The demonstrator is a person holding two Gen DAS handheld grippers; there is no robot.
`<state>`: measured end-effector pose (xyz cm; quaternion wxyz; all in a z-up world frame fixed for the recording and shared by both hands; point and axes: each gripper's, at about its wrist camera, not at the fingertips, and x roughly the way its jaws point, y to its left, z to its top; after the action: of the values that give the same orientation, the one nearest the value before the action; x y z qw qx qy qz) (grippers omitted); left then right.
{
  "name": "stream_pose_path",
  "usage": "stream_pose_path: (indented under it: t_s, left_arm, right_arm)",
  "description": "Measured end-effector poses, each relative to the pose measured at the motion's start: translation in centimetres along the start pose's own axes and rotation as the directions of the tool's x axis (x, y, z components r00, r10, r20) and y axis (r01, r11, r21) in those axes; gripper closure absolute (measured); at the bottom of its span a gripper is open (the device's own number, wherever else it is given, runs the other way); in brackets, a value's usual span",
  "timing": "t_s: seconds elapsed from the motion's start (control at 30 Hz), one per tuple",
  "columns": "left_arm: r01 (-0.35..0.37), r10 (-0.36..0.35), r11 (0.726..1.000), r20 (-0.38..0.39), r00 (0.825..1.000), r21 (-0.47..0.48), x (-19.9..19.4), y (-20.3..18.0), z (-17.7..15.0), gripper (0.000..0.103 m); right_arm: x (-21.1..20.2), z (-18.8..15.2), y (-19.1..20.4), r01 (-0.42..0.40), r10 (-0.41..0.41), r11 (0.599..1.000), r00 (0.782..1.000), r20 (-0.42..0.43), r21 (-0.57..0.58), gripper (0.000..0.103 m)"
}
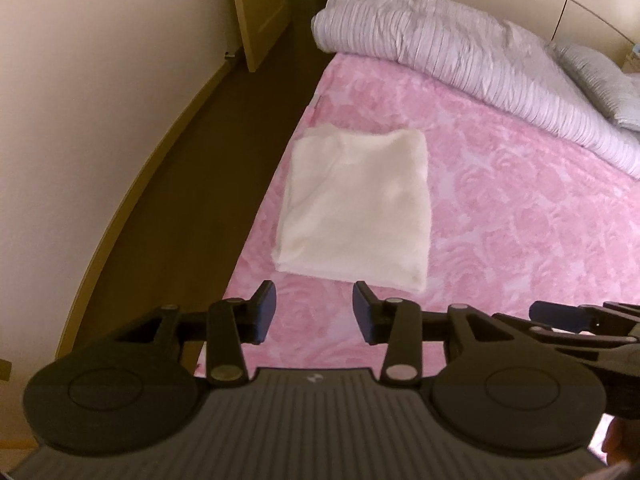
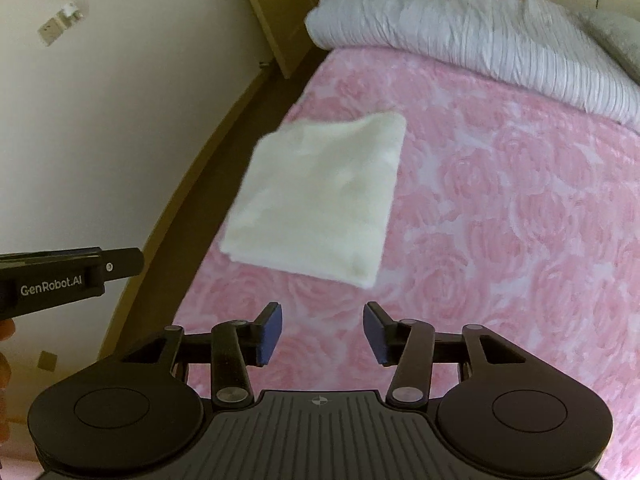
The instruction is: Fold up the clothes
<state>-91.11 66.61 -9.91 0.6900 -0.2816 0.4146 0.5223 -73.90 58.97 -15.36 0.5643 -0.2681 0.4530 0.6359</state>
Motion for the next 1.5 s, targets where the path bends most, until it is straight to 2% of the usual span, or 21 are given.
stream_pose_path:
  t_s: [0.2,0.33,0.47,0.6,0.7,0.77,1.1,1.5]
  left_arm:
    - [-0.026,0.026,1.0,0.055,0.998,0.01,-2.3,-0.7,0.2,0.065]
    - [-0.038,0.036,0.999,0.105,0.994,0.015,-4.1,-0.9,0.5,0.064]
    - [-0.056,0.051,0.998,0.145,0.988,0.034,-5.2,-1.3,0.6,0.064]
    - [-0.033,0.029,0.999,0.132,0.991,0.031,-5.3,-1.2,0.7,0.064]
    - [0.006,-0.008,1.0,0.094,0.996,0.019,-4.8,-1.0,0.7,0.064]
    - [0.003,-0.005,1.0,0.083,0.997,0.022,-4.6,-1.2,0.4,0.064]
    - [-0.018,0.017,0.999,0.036,0.999,0.035,-2.8,-2.0,-1.2,0.064]
    - [0.0,-0.001,0.999,0.007,1.0,0.054,-1.3,-3.3,-1.3,0.064]
  right_arm:
    - [-2.0,0.2,0.7,0.046,-0.043,0.997,0.997,0.058,-0.054,0.054]
    - [-3.7,0.7,0.9,0.044,-0.036,0.997,0.992,0.122,-0.061,0.054]
    - [-5.6,1.1,0.7,0.014,-0.01,1.0,0.979,0.202,-0.019,0.054]
    - [-6.9,1.4,0.3,-0.021,0.01,0.999,0.969,0.247,0.042,0.054]
    - [-7.4,1.5,0.4,-0.008,-0.001,0.999,0.97,0.243,0.038,0.054]
    - [-7.4,1.5,0.7,0.01,-0.013,1.0,0.975,0.224,0.013,0.054]
    - [-5.6,0.0,-0.3,0.05,-0.054,0.998,0.993,0.106,0.041,0.054]
    - [-3.8,-0.2,-0.7,0.075,-0.076,0.997,0.997,0.03,0.03,0.054]
